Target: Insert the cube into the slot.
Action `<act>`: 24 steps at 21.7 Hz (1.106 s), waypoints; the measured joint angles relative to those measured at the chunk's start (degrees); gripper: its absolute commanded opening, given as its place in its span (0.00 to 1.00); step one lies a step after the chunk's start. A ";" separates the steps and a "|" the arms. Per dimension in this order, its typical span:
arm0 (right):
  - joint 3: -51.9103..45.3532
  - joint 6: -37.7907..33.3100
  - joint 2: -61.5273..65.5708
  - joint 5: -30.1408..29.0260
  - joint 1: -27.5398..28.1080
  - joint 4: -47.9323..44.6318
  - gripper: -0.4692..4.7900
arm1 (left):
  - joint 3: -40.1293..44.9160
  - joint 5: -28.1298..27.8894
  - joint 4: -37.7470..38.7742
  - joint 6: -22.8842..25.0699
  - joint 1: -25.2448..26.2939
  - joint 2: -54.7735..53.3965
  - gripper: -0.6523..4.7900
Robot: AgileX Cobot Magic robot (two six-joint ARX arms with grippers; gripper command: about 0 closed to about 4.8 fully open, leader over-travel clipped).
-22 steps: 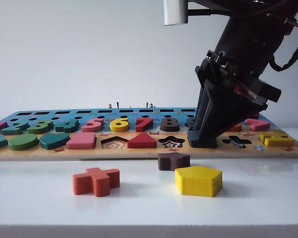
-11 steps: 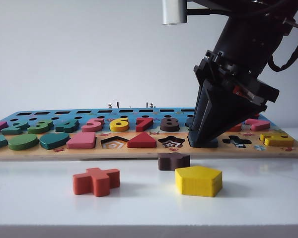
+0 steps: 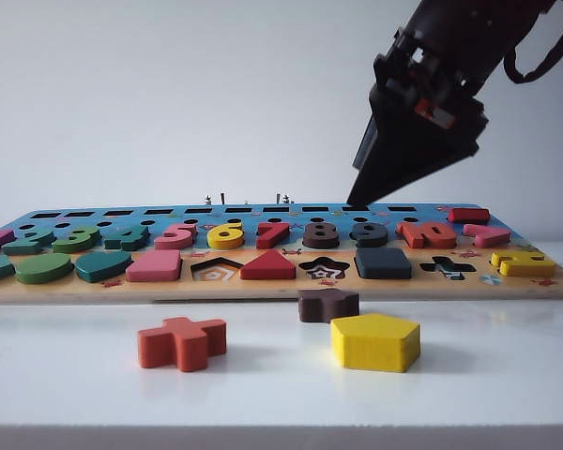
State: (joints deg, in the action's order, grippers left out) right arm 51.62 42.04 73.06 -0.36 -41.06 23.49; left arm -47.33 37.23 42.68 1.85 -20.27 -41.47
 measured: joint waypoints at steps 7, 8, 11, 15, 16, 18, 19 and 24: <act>0.00 -19.39 -5.81 0.26 0.02 -6.49 0.80 | 0.00 0.00 0.00 0.00 0.02 0.00 0.16; 0.00 -22.69 -6.64 0.26 0.09 -7.34 0.80 | 0.00 0.00 0.00 0.00 0.02 0.00 0.16; 0.00 -30.82 -8.66 0.17 1.16 -8.70 0.80 | 0.00 0.02 -0.02 0.00 0.02 0.00 0.16; -2.40 -38.91 -12.55 0.17 5.25 -9.84 0.80 | 0.00 0.02 -2.23 -0.02 0.02 0.00 0.16; -3.50 -39.19 -13.38 0.17 6.01 -9.84 0.80 | 0.00 0.02 -2.84 -0.02 0.00 0.00 0.16; -7.37 -39.82 -16.20 0.26 8.28 -10.56 0.80 | 0.00 0.02 -3.45 0.00 0.02 0.00 0.16; -10.12 -40.85 -18.53 0.28 9.62 -11.72 0.80 | 0.00 0.00 -3.45 0.00 0.02 0.00 0.16; -18.12 -44.92 -26.40 0.24 14.75 -17.05 0.80 | 0.00 0.00 -3.45 0.00 0.02 0.00 0.16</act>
State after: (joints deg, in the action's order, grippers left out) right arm 33.50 -2.87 46.65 -0.12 -26.30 6.44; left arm -47.33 37.23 39.22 1.85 -20.25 -41.47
